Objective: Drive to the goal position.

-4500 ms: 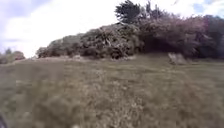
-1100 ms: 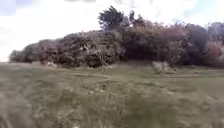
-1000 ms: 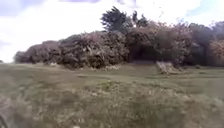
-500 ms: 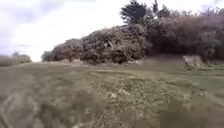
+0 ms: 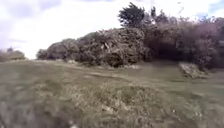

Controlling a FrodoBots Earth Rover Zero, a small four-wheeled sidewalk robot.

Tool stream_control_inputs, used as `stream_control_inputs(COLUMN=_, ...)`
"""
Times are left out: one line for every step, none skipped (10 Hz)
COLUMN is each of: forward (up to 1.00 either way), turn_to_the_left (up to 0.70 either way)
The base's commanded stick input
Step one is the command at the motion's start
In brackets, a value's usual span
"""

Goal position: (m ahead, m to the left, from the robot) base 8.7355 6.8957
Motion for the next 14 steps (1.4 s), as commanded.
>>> stream_control_inputs(forward=1.0, turn_to_the_left=0.0)
stream_control_inputs(forward=1.0, turn_to_the_left=0.0)
stream_control_inputs(forward=1.0, turn_to_the_left=0.0)
stream_control_inputs(forward=1.0, turn_to_the_left=0.0)
stream_control_inputs(forward=1.0, turn_to_the_left=0.0)
stream_control_inputs(forward=1.0, turn_to_the_left=0.0)
stream_control_inputs(forward=1.0, turn_to_the_left=0.0)
stream_control_inputs(forward=1.0, turn_to_the_left=0.0)
stream_control_inputs(forward=1.0, turn_to_the_left=0.0)
stream_control_inputs(forward=1.0, turn_to_the_left=0.0)
stream_control_inputs(forward=1.0, turn_to_the_left=0.0)
stream_control_inputs(forward=1.0, turn_to_the_left=0.0)
stream_control_inputs(forward=1.0, turn_to_the_left=0.0)
stream_control_inputs(forward=1.0, turn_to_the_left=0.0)
